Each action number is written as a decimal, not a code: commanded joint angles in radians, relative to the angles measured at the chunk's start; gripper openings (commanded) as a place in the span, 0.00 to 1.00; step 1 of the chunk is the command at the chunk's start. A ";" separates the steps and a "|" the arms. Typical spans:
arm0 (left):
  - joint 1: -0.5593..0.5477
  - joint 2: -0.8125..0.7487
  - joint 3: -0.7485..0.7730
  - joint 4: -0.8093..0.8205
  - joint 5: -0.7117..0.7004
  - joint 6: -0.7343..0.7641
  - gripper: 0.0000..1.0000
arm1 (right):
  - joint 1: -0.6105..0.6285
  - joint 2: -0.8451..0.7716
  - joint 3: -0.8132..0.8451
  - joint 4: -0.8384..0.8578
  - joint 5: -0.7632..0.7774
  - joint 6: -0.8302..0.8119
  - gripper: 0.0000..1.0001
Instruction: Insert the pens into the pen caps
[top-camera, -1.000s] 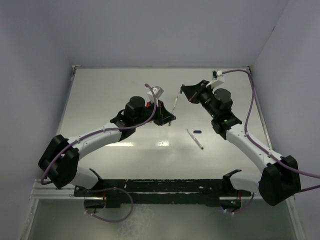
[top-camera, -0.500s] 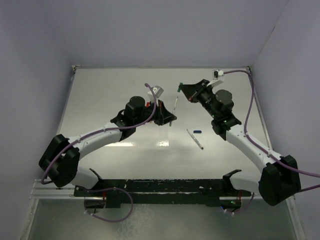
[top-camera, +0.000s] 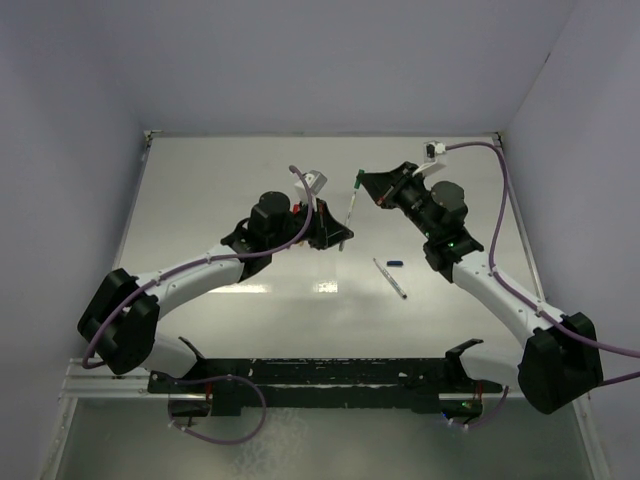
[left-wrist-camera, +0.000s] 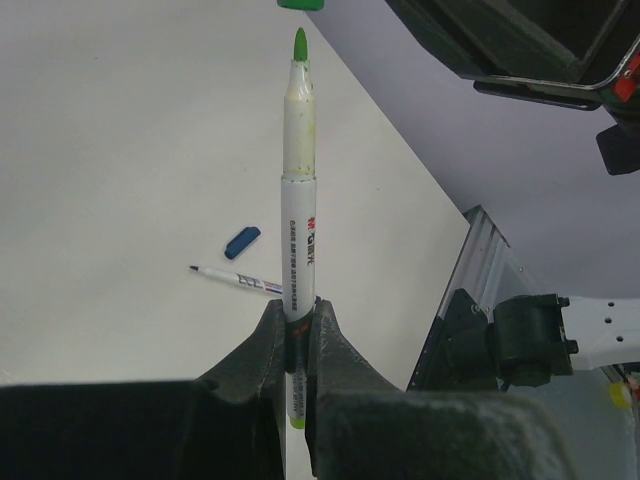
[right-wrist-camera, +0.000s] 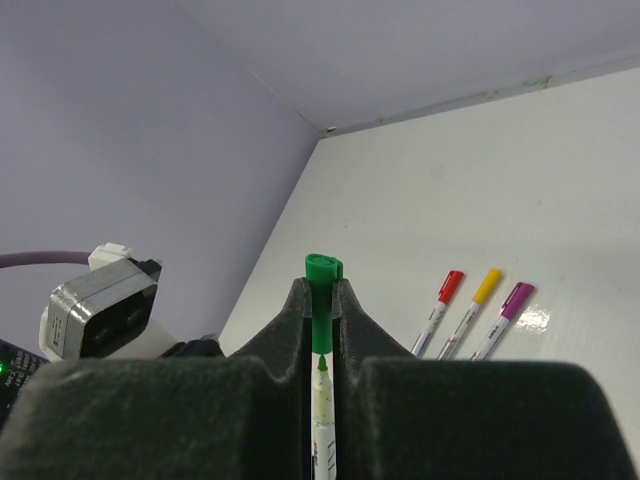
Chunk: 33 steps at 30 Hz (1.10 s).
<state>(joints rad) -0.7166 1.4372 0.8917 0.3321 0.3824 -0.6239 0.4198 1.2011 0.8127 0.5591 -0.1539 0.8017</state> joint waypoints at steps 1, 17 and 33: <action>-0.001 -0.006 0.048 0.050 -0.010 0.022 0.00 | 0.004 -0.029 -0.003 0.022 -0.031 0.009 0.00; 0.014 -0.004 0.044 0.057 -0.015 0.018 0.00 | 0.004 -0.021 -0.016 0.018 -0.052 0.020 0.00; 0.061 0.053 0.110 0.137 0.046 -0.017 0.00 | 0.021 0.057 -0.005 -0.049 -0.251 -0.037 0.00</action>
<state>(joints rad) -0.6720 1.4837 0.9249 0.3676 0.4137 -0.6361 0.4194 1.2434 0.7925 0.5606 -0.2874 0.8074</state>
